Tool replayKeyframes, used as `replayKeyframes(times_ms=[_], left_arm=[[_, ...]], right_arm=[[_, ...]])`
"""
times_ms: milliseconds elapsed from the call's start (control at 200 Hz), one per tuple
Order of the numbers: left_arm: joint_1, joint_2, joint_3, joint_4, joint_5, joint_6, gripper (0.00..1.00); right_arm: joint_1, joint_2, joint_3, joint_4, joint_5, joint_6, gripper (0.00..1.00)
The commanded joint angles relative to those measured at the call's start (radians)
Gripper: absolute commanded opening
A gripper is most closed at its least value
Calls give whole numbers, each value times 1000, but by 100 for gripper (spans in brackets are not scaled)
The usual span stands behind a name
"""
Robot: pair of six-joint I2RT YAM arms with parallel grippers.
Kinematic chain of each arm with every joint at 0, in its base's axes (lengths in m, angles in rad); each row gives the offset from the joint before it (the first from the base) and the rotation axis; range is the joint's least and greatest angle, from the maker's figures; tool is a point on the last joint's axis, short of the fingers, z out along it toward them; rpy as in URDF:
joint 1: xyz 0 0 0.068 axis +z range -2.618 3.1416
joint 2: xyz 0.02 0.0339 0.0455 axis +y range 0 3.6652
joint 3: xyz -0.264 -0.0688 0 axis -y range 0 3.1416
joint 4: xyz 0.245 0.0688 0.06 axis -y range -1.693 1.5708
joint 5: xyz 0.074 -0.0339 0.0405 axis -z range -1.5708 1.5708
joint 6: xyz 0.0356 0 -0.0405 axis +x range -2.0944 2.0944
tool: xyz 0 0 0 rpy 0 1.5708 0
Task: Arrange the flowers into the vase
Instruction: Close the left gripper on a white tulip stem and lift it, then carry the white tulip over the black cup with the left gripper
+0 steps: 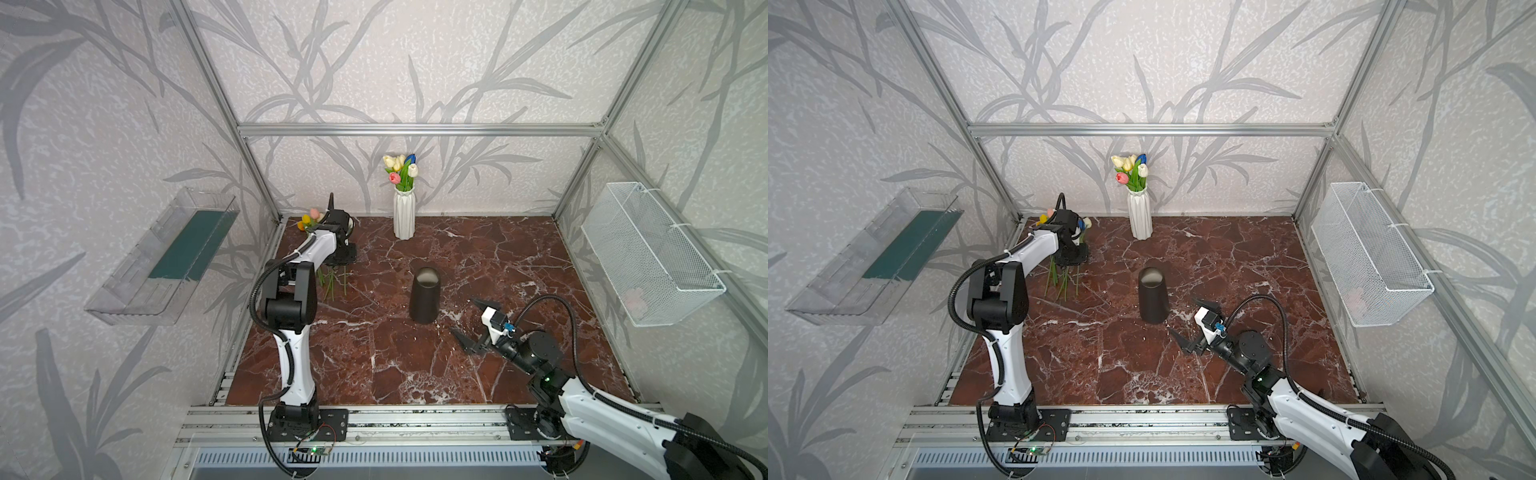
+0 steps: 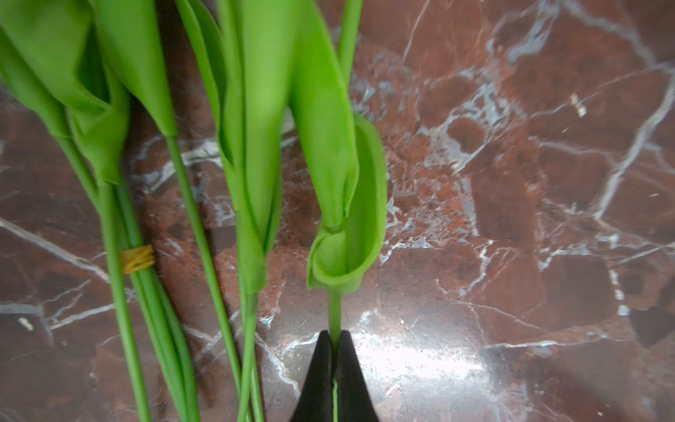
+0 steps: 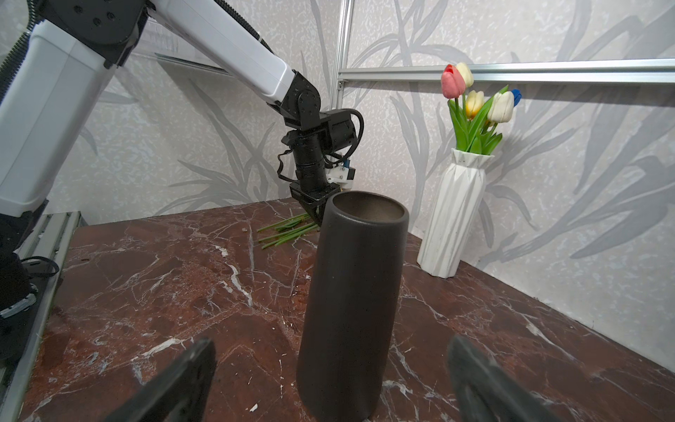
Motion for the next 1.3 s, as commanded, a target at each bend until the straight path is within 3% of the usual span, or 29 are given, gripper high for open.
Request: replayKeyframes(times_ms=[0, 90, 225, 325, 465, 505, 575, 635, 715, 865, 1025, 1295], left_arm=[[-16, -66, 16, -6, 60, -4, 0], [-47, -150, -63, 78, 75, -14, 0], [-61, -307, -215, 273, 193, -55, 0], [-83, -443, -338, 426, 200, -84, 0], [-133, -661, -594, 784, 281, -86, 0], [-159, -723, -692, 948, 259, -87, 0], [-187, -815, -803, 1082, 196, -88, 0], [-195, -866, -861, 1172, 247, -78, 0], [-229, -915, -902, 1252, 357, -41, 0], [-344, -969, -945, 1362, 412, 36, 0], [-415, -956, -900, 1414, 418, 35, 0], [-462, -840, -866, 1514, 437, -7, 0]], right_arm=[[6, -1, 21, 17, 12, -7, 99], [6, 2, 21, 17, 18, -12, 99], [6, 6, 19, 15, 19, -12, 99], [6, 14, 21, 22, 17, -10, 99], [6, 32, 21, 37, 18, -9, 99], [6, 38, 21, 42, 18, -8, 99], [6, 43, 23, 47, 15, -6, 99], [6, 43, 23, 48, 12, -3, 99], [6, 40, 23, 44, 11, -4, 99], [6, 45, 25, 46, 9, -4, 99], [6, 44, 24, 47, 6, -1, 99], [6, 31, 23, 38, 1, -3, 99]])
